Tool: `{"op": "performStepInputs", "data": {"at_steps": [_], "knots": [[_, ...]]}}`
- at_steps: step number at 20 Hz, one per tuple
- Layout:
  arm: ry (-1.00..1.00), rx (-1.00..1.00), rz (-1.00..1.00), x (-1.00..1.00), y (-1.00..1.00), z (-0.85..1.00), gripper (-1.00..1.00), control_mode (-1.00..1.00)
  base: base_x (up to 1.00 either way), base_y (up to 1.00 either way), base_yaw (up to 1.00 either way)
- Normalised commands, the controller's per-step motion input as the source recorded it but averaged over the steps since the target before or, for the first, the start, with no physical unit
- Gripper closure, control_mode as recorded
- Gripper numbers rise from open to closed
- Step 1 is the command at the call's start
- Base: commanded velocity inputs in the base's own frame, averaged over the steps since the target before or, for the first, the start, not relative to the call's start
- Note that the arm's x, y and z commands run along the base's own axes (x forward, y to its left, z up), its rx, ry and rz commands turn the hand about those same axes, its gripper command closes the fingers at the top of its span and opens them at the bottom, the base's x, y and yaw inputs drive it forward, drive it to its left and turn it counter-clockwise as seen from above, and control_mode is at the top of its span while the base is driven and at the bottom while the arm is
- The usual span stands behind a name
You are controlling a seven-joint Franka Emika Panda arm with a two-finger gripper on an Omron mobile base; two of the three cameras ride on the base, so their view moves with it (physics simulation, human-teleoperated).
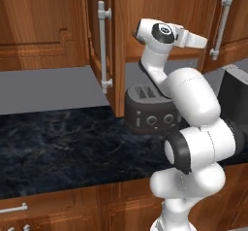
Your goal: Open the cabinet and move the ladle to the pot. Then close the cabinet.
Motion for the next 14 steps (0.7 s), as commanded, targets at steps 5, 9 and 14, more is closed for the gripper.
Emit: {"op": "performStepInputs", "data": {"at_steps": [5,9,14], "knots": [[-0.02,0.0,-0.21,-1.0,-1.0,0.04,-1.0,-1.0,0.0,0.0,0.0],[-0.01,0.0,-0.21,-1.0,-1.0,0.05,-1.0,-1.0,0.0,0.0,0.0],[0.0,0.0,-0.18,-0.96,-1.0,0.06,-1.0,-1.0,0.0,0.0,0.0]]}}
